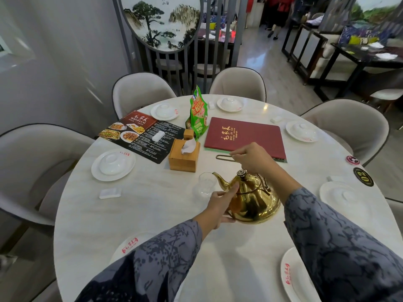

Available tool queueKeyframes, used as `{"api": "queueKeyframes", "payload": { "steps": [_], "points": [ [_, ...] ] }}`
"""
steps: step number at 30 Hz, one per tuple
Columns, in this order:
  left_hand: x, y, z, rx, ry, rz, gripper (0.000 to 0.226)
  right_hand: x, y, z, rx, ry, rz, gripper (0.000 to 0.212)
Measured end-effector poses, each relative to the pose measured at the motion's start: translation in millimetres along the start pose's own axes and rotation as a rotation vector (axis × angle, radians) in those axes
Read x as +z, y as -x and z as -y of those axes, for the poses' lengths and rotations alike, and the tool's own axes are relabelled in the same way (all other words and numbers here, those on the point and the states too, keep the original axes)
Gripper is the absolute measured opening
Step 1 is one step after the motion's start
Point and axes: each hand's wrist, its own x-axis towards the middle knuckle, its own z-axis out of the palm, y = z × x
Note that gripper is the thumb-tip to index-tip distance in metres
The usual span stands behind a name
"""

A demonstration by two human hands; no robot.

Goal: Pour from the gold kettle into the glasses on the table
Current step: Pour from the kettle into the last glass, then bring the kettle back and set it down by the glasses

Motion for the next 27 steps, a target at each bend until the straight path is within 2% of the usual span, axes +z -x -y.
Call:
{"api": "queueKeyframes", "payload": {
  "steps": [5,8,12,15,17,20,27],
  "points": [
    [6,6,-7,0.098,-0.081,-0.103,0.082,-23,9,-9,0.080,-0.094,0.045,0.051],
    [11,7,-19,0.164,-0.112,-0.135,0.080,-40,11,-10,0.073,-0.126,0.029,0.058],
    [24,7,-48,0.246,-0.160,-0.185,0.076,-64,8,-8,0.122,-0.234,-0.004,0.047],
    [37,0,-69,0.263,-0.160,-0.200,0.082,-73,-2,-9,0.155,-0.374,-0.090,0.039],
    [47,-9,-81,0.245,-0.150,-0.205,0.091,-77,-10,-12,0.149,-0.424,-0.154,0.037],
    [56,-24,-96,0.226,-0.133,-0.205,0.111,-80,-26,-19,0.113,-0.395,-0.227,0.047],
    [59,-74,-117,0.221,-0.089,-0.197,0.086,-70,-76,-57,0.110,-0.502,-0.267,0.050]
  ]
}}
